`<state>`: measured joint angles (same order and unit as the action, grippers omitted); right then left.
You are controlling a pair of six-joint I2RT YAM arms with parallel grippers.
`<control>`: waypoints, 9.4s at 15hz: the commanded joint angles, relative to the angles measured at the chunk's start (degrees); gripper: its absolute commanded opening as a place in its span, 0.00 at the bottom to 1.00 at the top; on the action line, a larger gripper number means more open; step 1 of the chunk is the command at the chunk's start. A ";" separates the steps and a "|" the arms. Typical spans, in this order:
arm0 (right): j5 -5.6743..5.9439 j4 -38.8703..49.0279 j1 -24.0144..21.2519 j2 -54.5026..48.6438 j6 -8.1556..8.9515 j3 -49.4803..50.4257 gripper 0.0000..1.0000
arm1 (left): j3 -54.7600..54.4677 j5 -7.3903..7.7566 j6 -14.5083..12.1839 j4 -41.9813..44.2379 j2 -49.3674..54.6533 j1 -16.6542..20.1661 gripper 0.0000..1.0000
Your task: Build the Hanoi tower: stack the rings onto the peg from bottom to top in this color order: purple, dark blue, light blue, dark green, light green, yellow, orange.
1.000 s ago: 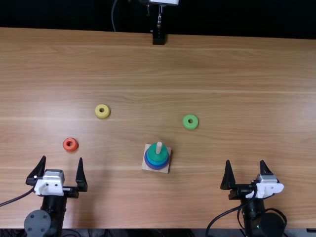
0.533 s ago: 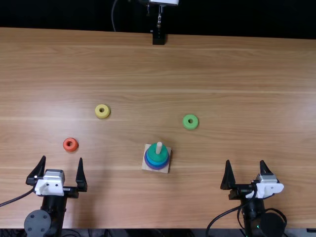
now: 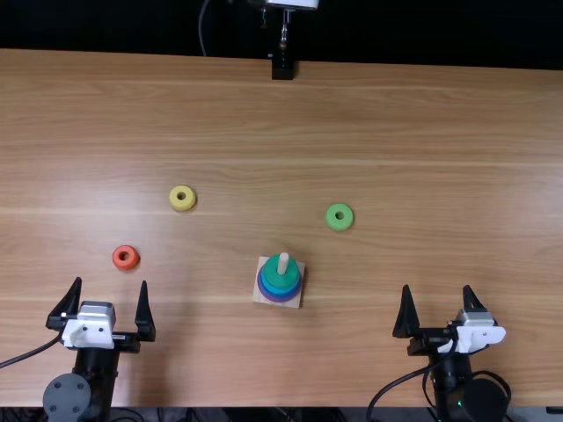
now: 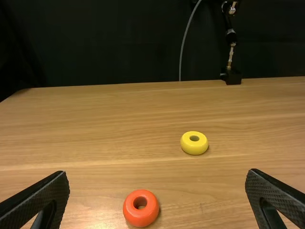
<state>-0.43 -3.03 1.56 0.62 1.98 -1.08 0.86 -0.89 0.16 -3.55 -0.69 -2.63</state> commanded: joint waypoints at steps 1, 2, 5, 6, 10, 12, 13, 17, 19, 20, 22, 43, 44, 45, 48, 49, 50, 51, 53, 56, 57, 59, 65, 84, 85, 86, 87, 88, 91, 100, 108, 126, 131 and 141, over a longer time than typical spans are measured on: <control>-0.10 0.33 -0.07 -0.62 0.03 0.29 1.00 | -0.86 0.15 -0.69 -0.77 0.69 -0.18 1.00; -0.10 0.64 0.02 -0.62 0.03 0.20 1.00 | -0.86 0.15 -0.69 -0.77 0.69 -0.18 1.00; -0.10 1.91 -0.42 -0.62 0.03 -4.81 1.00 | -0.86 0.15 -0.69 -0.77 0.69 -0.18 1.00; 0.00 2.65 -0.42 -0.62 0.03 -7.71 1.00 | -0.86 0.15 -0.69 -0.77 0.69 -0.18 1.00; -0.10 7.61 0.28 11.07 0.24 -19.84 1.00 | -0.86 0.15 -0.69 -0.77 0.69 -0.18 1.00; 0.00 7.61 1.51 18.80 0.55 -25.37 1.00 | -0.86 0.15 -0.69 -0.77 0.69 -0.18 1.00; 0.00 7.71 3.27 23.81 0.66 -26.87 1.00 | -0.86 0.15 -0.69 -0.77 0.69 -0.18 1.00; 0.43 7.71 7.49 47.19 0.13 -38.21 1.00 | -0.86 0.15 -0.69 -0.77 0.69 -0.18 1.00; 0.32 7.71 7.75 58.26 0.55 -44.27 1.00 | -0.86 0.15 -0.69 -0.77 0.69 -0.18 1.00; 0.22 7.61 8.11 63.71 0.66 -47.79 1.00 | -0.86 0.15 -0.69 -0.77 0.69 -0.18 1.00; 0.00 6.87 8.63 73.38 0.45 -52.97 1.00 | -0.86 0.15 -0.69 -0.77 0.69 -0.18 1.00; 0.00 -22.45 17.42 111.61 -5.14 -75.12 1.00 | -0.86 0.15 -0.69 -0.77 0.69 -0.18 1.00; 0.00 -24.88 17.42 111.79 -5.14 -76.09 1.00 | -0.86 0.15 -0.69 -0.77 0.69 -0.18 1.00; 0.11 -25.93 17.42 111.88 -5.04 -76.88 1.00 | -0.86 0.15 -0.69 -0.77 0.69 -0.18 1.00; 0.22 -26.25 17.07 113.99 -5.14 -77.14 1.00 | -0.86 0.15 -0.69 -0.77 0.69 -0.18 1.00; 0.32 -26.46 17.07 114.60 -5.14 -77.14 1.00 | -0.86 0.15 -0.69 -0.77 0.69 -0.18 1.00; 0.32 -26.57 16.98 114.69 -5.14 -77.14 1.00 | -0.86 0.15 -0.69 -0.77 0.69 -0.18 1.00; 0.32 -26.57 16.98 114.78 -5.14 -77.23 1.00 | -0.86 0.15 -0.69 -0.77 0.69 -0.18 1.00; 0.32 -27.73 16.81 115.04 -5.14 -77.93 1.00 | -0.86 0.15 -0.69 -0.77 0.69 -0.18 1.00; 0.22 -31.10 16.81 116.01 -4.93 -78.02 1.00 | -0.86 0.15 -0.69 -0.77 0.69 -0.18 1.00; 0.22 -31.10 16.81 116.01 -4.93 -78.02 0.86 | -0.86 0.15 -0.69 -0.77 0.69 -0.18 1.00; 0.22 -30.57 16.81 116.01 -4.93 -77.93 0.83 | -0.86 0.15 -0.69 -0.77 0.69 -0.18 1.00; 0.11 -30.26 16.63 116.01 -4.83 -78.02 0.66 | -0.86 0.15 -0.69 -0.77 0.69 -0.18 1.00; -0.42 -41.54 17.33 104.67 -5.56 -80.22 0.00 | -0.86 0.15 -0.69 -0.77 0.69 -0.18 1.00; -0.42 -41.65 17.33 102.56 -5.46 -80.13 0.00 | -0.86 0.15 -0.69 -0.77 0.69 -0.18 1.00; -0.42 -42.60 17.33 99.92 -5.35 -80.13 0.00 | -0.86 0.15 -0.69 -0.77 0.69 -0.18 1.00; -0.52 -44.07 17.42 97.81 -5.35 -80.22 0.00 | -0.86 0.15 -0.69 -0.77 0.69 -0.18 1.00; -0.52 -45.34 17.51 96.23 -5.35 -80.30 0.00 | -0.86 0.15 -0.69 -0.77 0.69 -0.18 1.00; -0.73 -47.66 19.00 91.40 -5.46 -81.18 0.00 | -0.86 0.15 -0.69 -0.77 0.69 -0.18 1.00; -1.68 -50.30 28.23 83.75 -5.14 -81.54 0.00 | -0.86 0.15 -0.69 -0.77 0.69 -0.18 1.00; -1.68 -54.41 35.61 82.43 -2.61 -84.88 0.00 | -0.86 0.15 -0.69 -0.77 0.69 -0.18 1.00; -1.58 -53.36 37.64 81.55 1.50 -84.35 0.00 | -0.86 0.15 -0.69 -0.77 0.69 -0.18 1.00; -1.68 -53.46 37.72 81.73 1.40 -84.17 0.00 | -0.86 0.15 -0.69 -0.77 0.69 -0.18 1.00; -1.58 -53.46 38.16 84.46 1.40 -82.85 0.00 | -0.86 0.15 -0.69 -0.77 0.69 -0.18 1.00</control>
<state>-1.91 -56.58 39.00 84.14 3.01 -84.01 0.89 -0.86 0.01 -3.55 -0.67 -2.63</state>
